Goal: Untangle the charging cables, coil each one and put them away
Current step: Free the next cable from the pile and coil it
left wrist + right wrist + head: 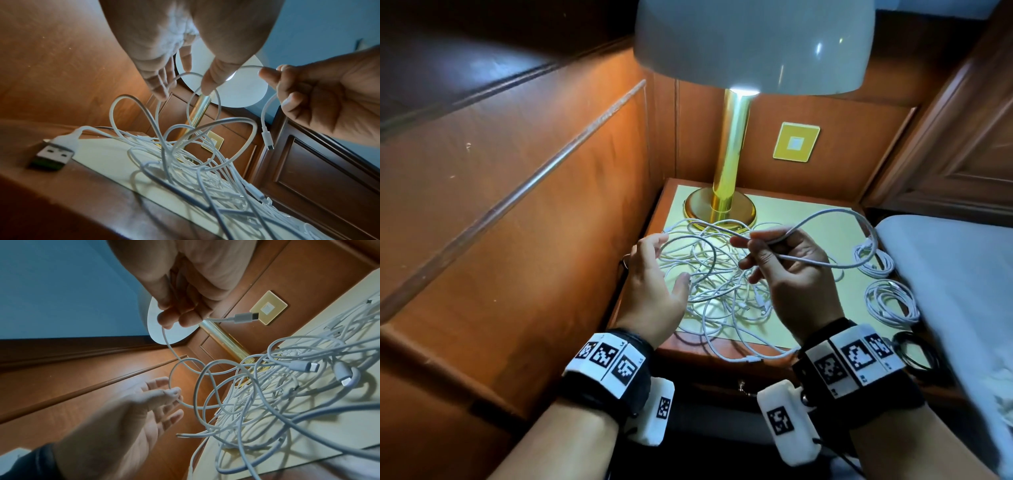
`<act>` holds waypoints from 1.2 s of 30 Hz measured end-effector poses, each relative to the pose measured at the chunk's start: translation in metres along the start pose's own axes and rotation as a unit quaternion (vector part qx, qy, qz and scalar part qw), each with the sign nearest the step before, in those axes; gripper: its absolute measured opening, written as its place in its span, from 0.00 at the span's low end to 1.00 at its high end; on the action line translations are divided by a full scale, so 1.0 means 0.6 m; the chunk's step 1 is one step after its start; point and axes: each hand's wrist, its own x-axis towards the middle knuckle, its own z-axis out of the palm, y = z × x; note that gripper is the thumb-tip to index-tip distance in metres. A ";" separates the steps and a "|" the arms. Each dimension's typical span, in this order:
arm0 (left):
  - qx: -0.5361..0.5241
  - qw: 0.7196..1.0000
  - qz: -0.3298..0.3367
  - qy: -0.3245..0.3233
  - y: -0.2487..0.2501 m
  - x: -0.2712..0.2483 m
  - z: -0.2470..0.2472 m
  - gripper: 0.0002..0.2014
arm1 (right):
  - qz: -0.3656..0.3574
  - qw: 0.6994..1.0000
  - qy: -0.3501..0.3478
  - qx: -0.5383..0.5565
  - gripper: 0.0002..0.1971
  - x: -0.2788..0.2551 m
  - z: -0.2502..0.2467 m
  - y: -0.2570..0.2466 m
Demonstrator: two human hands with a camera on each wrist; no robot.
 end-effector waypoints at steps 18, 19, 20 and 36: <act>0.036 0.987 0.126 -0.090 0.047 -0.020 0.009 0.27 | 0.103 0.968 0.073 0.217 0.10 0.014 -0.049 -0.029; 0.032 0.988 0.117 -0.098 0.050 -0.024 0.013 0.31 | 0.124 0.962 0.066 0.235 0.10 0.012 -0.049 -0.032; 0.024 0.989 0.106 -0.097 0.053 -0.028 0.019 0.33 | 0.144 0.957 0.058 0.246 0.09 0.010 -0.049 -0.035; -0.080 0.987 0.125 0.057 0.047 -0.005 0.029 0.05 | 0.230 0.973 -0.003 -0.013 0.04 0.007 -0.076 0.006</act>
